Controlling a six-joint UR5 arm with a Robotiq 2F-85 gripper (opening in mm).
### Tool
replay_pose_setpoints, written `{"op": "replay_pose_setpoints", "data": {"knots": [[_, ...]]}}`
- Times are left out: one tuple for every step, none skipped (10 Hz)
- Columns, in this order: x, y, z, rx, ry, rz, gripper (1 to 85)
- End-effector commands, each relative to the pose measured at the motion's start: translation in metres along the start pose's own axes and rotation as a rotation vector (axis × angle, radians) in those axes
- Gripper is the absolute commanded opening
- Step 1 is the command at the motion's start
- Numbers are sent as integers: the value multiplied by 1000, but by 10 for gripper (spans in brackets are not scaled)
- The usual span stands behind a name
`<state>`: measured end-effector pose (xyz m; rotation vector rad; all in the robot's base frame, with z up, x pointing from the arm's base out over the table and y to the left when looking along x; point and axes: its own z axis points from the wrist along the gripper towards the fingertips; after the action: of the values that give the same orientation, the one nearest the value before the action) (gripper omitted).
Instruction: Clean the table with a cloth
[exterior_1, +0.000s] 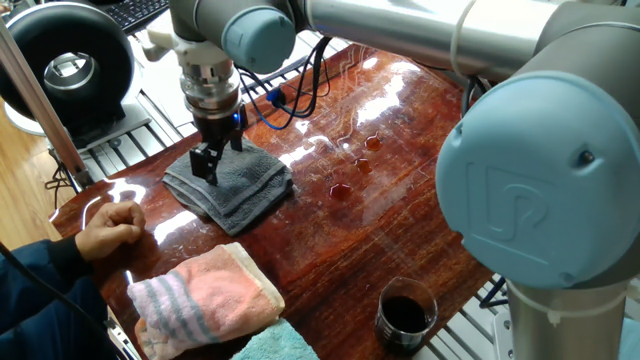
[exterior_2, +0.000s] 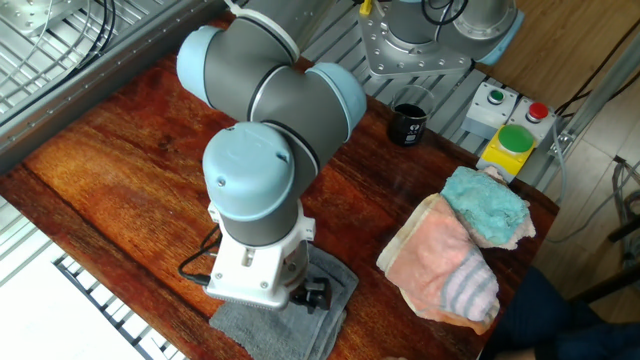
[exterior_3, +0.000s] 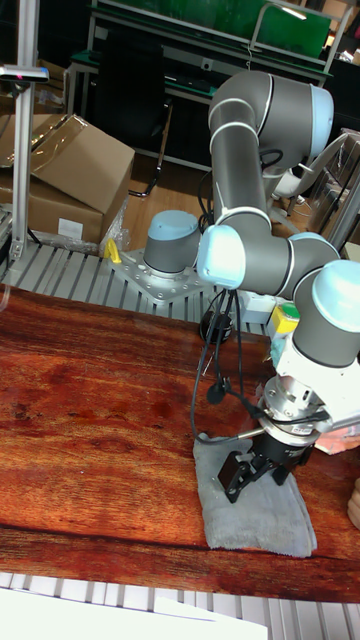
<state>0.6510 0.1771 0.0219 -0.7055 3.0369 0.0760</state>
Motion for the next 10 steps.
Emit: {"op": "replay_pose_setpoints", "data": {"knots": [[6,1,-1,-10,21,8,850],[4,6,-1,-27,16,10,850],[6,6,-1,-27,21,7,850],[8,7,-1,-31,31,7,850],[9,8,-1,-35,36,14,850],[6,6,-1,-27,25,20,850],[3,2,-1,-12,13,27,850],[0,-1,7,-1,4,33,850],[-2,-5,15,16,-4,34,850],[-5,-6,17,23,-16,35,850]]}}
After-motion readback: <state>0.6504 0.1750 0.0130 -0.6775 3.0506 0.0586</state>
